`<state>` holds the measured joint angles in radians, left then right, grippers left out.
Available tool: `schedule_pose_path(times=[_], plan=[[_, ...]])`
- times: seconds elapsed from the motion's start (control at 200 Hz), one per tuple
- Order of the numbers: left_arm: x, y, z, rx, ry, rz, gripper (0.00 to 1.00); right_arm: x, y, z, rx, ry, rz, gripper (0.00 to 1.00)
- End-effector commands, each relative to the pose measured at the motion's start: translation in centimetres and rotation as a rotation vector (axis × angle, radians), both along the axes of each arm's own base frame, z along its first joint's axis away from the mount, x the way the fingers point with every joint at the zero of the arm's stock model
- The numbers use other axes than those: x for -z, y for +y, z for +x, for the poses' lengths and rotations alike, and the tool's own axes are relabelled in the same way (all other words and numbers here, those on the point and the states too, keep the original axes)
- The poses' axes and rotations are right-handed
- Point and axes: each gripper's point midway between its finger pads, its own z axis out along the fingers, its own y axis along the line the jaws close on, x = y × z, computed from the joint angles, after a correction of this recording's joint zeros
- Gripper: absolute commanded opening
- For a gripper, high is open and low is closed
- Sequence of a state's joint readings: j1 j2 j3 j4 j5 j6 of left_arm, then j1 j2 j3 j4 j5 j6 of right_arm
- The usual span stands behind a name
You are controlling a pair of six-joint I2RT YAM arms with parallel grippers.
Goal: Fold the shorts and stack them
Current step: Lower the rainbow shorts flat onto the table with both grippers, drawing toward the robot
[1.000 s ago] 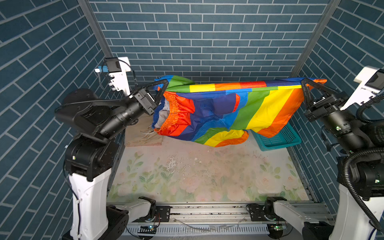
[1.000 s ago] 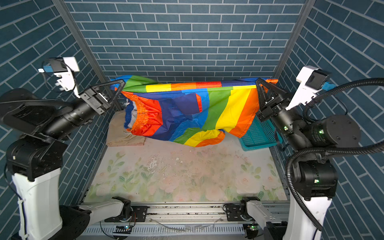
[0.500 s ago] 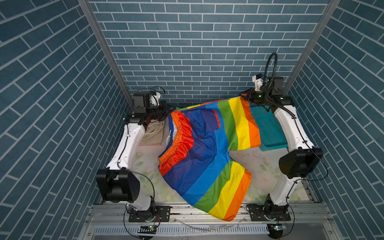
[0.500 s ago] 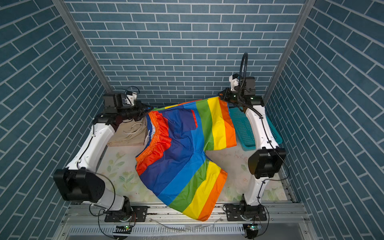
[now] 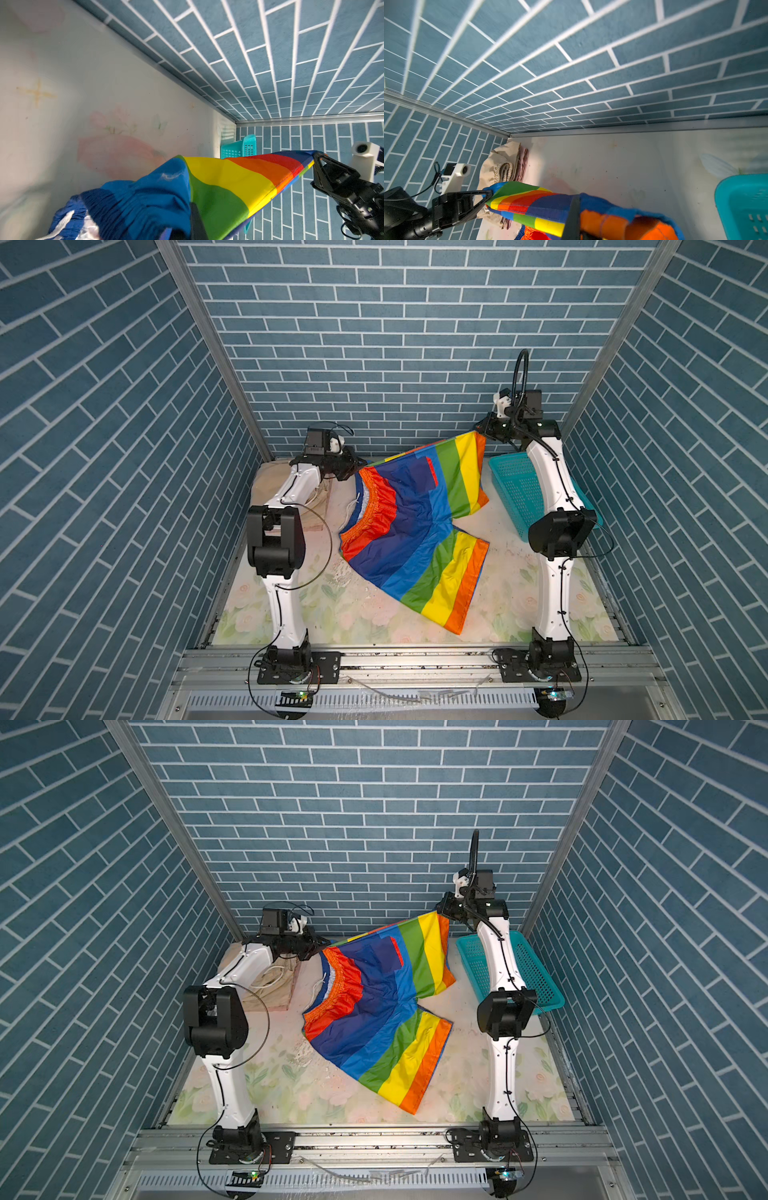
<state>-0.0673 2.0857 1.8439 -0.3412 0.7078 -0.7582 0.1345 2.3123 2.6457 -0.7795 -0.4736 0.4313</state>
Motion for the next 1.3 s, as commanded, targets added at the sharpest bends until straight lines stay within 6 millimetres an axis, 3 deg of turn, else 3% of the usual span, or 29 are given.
schedule_pose_path(times=[0.0,0.115,0.255,0.445,0.545,0.7,0.785,1.035,1.175,1.295], plan=[[-2.3,4.0,1.6,-0.109,-0.054,0.076,0.0,-6.9,-6.8,-0.7,0.174,-0.173,-0.095,0.0],[-2.8,5.0,1.6,-0.116,-0.059,0.077,0.0,-7.3,-6.9,-3.9,0.173,-0.133,-0.102,0.0],[-0.4,5.9,-0.2,-0.118,-0.019,0.078,0.0,-5.7,-5.5,-9.4,0.16,-0.123,-0.077,0.0],[4.1,8.7,-4.1,-0.176,0.044,0.074,0.0,2.5,-1.4,-18.0,0.092,-0.02,-0.095,0.0],[6.2,10.1,-6.7,-0.218,0.071,0.051,0.0,8.3,0.7,-23.0,0.061,0.077,-0.085,0.0],[8.2,9.8,-9.8,-0.25,0.082,0.015,0.0,17.3,2.6,-30.0,0.068,0.218,-0.057,0.0],[10.1,10.0,-11.3,-0.274,0.118,0.03,0.0,21.3,3.8,-32.7,0.049,0.298,-0.069,0.0],[14.6,10.7,-14.3,-0.307,0.197,0.084,0.0,28.7,5.3,-36.1,0.032,0.427,-0.155,0.0],[16.1,10.5,-15.4,-0.301,0.226,0.087,0.0,31.2,4.1,-36.0,0.048,0.451,-0.247,0.0],[16.6,9.2,-16.5,-0.261,0.24,0.09,0.0,33.0,2.3,-35.0,0.063,0.486,-0.344,0.0]])
